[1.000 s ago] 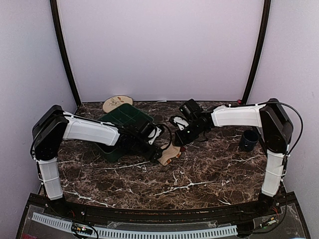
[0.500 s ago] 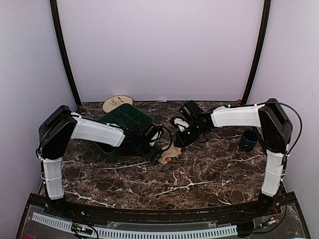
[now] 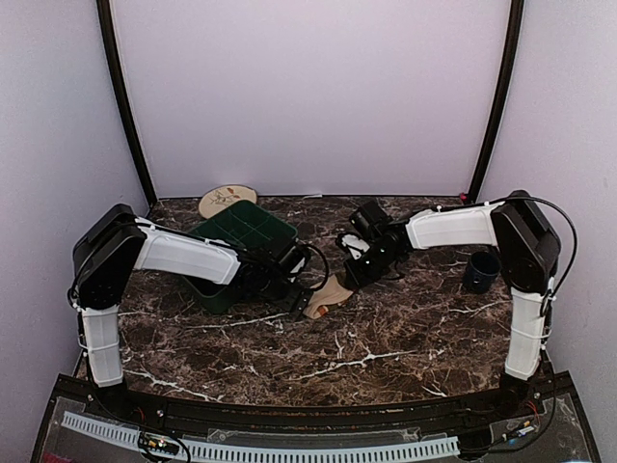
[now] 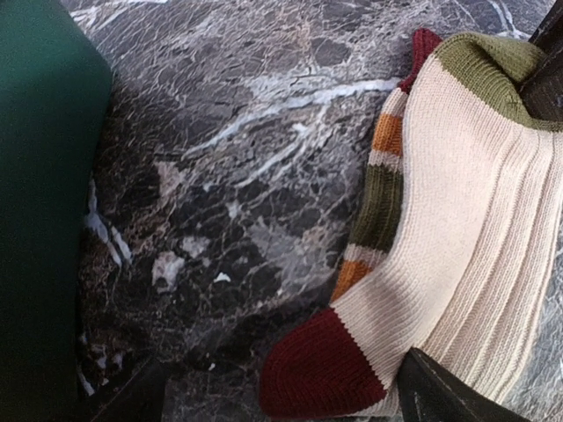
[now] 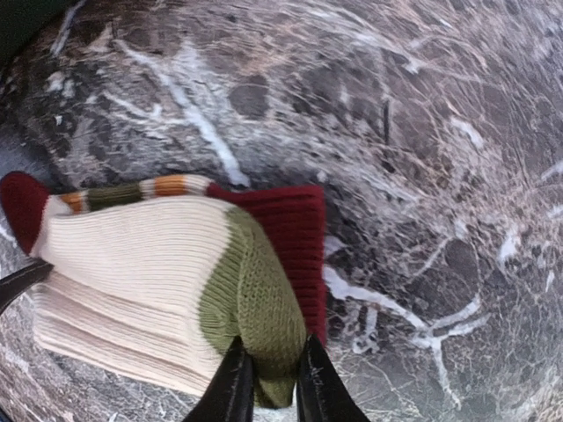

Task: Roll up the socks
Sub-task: Fold the sock at the center of the board.

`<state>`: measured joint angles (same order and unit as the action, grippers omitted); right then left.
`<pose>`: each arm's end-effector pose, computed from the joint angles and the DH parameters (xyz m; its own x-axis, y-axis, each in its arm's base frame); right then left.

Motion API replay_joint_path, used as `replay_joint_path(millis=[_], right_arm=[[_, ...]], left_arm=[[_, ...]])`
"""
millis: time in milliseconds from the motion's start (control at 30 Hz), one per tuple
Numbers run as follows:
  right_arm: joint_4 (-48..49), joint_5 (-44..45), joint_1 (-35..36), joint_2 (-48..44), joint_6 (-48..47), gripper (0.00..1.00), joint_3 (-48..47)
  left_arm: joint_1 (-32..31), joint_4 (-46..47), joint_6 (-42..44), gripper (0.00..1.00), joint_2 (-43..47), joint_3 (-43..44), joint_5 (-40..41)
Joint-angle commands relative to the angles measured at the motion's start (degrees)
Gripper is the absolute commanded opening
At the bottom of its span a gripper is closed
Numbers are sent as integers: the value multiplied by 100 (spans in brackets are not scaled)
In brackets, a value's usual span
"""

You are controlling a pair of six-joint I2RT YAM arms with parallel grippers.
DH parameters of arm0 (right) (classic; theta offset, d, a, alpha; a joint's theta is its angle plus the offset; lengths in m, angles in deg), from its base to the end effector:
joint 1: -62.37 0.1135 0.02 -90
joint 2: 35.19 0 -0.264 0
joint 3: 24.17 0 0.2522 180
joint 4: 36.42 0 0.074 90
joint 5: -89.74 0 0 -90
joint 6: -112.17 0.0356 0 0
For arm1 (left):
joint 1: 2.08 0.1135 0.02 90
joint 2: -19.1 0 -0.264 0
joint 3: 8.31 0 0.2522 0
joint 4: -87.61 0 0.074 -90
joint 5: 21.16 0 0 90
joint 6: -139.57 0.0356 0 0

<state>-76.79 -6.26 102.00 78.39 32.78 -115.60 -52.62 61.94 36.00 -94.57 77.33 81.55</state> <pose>0.3132 0.2642 0.1633 -0.7952 -0.4208 -0.4365 -0.5342 0.8268 0.1761 0.2685 -0.3139 0.1491 -0.6552 0.4358 -0.6171 0.5315 0.8464 0.0335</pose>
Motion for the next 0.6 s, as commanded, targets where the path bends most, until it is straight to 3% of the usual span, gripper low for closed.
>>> replay_joint_path(millis=[0,200,567], right_arm=[[96,447,-44,86,61,20,61],[168,760,-61,-3,171,27,127],[601,634,-36,-634,608,27,163]], left_arm=[[-34,-478,-116,94,264,-195,52],[-59,-498,-136,94,291,-200,48],[-114,-476,-258,94,397,-306,11]])
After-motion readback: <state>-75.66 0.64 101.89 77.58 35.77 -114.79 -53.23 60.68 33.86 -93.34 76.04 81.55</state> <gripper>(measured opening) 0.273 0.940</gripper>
